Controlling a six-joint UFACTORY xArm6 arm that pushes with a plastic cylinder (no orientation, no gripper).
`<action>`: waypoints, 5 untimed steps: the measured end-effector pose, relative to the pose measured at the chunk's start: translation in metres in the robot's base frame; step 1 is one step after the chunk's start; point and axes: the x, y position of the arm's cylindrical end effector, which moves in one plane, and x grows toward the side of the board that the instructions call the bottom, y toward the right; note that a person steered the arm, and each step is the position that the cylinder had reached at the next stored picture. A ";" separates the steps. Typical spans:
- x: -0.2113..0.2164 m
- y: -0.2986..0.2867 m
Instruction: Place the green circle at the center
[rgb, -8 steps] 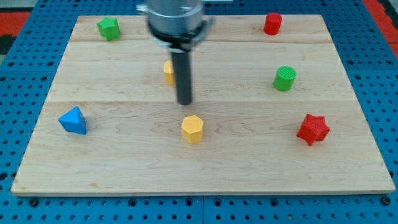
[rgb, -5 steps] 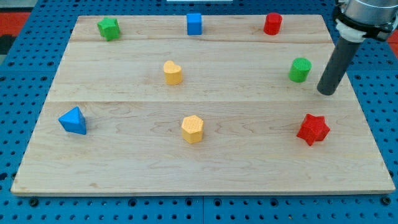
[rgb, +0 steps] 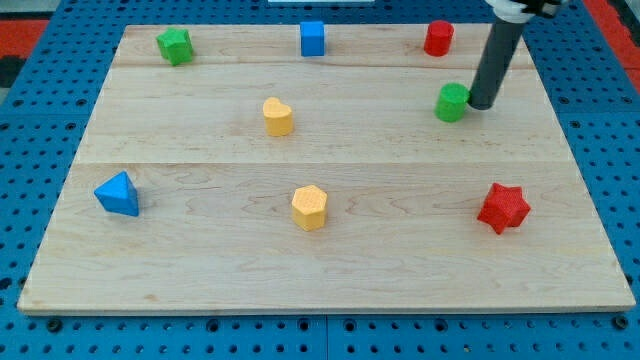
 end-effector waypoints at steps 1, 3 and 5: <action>0.008 -0.049; -0.019 -0.078; 0.011 -0.159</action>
